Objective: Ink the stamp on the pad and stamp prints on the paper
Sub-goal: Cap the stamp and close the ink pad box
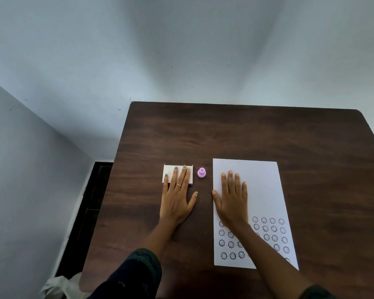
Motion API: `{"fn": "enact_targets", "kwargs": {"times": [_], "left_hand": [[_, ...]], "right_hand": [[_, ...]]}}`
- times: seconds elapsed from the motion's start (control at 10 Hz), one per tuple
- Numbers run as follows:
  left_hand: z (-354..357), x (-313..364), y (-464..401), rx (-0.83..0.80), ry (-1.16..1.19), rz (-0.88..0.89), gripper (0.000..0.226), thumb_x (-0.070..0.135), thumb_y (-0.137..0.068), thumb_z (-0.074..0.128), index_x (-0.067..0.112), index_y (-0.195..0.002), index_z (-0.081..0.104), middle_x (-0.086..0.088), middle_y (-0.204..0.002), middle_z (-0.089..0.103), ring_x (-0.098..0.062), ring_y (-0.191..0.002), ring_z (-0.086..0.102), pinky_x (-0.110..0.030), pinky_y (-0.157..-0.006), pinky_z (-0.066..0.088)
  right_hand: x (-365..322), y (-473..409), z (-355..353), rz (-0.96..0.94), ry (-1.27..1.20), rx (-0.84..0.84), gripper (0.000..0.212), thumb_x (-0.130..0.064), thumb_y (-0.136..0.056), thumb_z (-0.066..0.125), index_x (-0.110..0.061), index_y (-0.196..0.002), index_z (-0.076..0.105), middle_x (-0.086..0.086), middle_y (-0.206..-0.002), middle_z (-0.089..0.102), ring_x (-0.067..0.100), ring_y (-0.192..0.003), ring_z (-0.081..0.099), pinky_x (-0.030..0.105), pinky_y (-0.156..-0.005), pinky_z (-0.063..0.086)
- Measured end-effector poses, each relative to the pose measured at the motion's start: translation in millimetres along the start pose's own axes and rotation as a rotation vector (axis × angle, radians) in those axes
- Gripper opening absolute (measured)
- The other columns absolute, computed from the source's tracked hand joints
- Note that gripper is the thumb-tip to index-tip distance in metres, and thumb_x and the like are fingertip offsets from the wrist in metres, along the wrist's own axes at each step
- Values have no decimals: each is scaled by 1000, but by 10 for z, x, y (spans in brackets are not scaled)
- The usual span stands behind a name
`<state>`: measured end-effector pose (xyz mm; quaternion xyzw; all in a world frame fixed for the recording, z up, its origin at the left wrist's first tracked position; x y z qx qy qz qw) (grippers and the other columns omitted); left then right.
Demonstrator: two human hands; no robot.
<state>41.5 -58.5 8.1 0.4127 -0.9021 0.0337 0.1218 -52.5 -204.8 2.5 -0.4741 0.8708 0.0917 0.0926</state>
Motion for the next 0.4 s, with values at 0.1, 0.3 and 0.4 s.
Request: {"fn": "enact_targets", "kwargs": {"times": [0.1,0.3,0.4], "left_hand": [[-21,-1,15,1,-11,-9,72,54,-92,30,18,-150,10,1,-159,8,-19,-147,-1,-43,-118,0],[-129,111,37,35,23,-24,72,56,-93,28,19,-151,7,4,-159,2,-16,-147,-4,-41,-118,-4],[-273,213,-55,65,73,-18,71,55,-93,27,19,-151,6,5,-159,1,-14,-147,-7,-40,-119,-3]], "right_hand": [[16,-9,-3,-12,9,0,64,-47,-90,30,-15,-144,17,12,-154,20,31,-142,15,49,-115,15],[-11,-63,-111,-36,-48,10,65,-51,-89,20,-15,-143,18,13,-154,20,32,-142,16,47,-114,14],[-47,-144,-249,-71,-74,46,64,-48,-90,24,-12,-143,21,15,-153,22,33,-142,17,48,-114,14]]}}
Point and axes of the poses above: each hand's wrist, its own y-axis away from the middle knuckle, its own z-axis out of the palm, x = y × z, the point moved 6 cm from there along -y, towards the middle knuckle
